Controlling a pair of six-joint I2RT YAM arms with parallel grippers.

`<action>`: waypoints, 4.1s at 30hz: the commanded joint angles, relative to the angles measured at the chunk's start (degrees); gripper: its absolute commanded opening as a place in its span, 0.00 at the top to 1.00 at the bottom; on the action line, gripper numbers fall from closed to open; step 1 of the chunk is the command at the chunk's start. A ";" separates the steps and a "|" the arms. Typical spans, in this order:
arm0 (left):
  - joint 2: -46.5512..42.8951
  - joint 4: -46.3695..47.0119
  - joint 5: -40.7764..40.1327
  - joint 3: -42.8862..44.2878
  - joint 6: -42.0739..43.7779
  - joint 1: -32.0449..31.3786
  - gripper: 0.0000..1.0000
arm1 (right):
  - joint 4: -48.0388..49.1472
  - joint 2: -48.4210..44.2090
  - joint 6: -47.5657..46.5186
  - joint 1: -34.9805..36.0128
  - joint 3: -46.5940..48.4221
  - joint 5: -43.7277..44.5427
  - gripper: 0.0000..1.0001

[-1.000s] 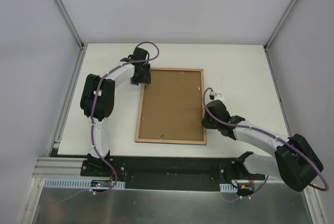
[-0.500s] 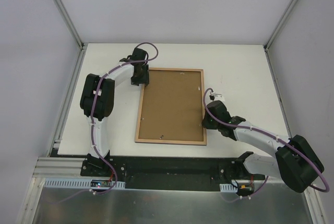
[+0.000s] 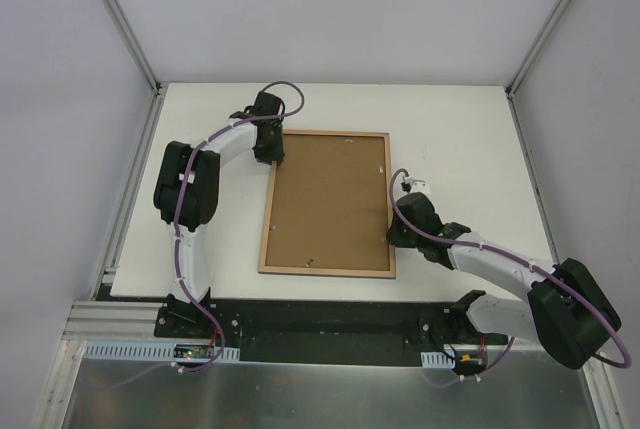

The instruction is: Put the photo into the frame

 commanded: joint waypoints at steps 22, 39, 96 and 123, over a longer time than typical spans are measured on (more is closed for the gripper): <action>-4.52 -2.02 -9.58 -2.68 -3.21 0.51 0.93 | -3.61 -1.35 -0.55 0.19 -1.63 -2.46 0.99; -22.17 -0.09 -7.46 -20.07 -13.39 -2.30 0.40 | -3.79 -1.44 -0.55 0.28 -1.80 -3.16 0.99; -50.32 5.01 -7.56 -46.72 -23.68 -11.71 0.48 | -11.00 35.56 -14.79 -11.32 39.50 -2.19 0.46; -49.26 5.09 -6.77 -46.37 -24.65 -11.71 0.48 | -11.26 37.76 -14.27 -11.59 39.68 -0.53 0.91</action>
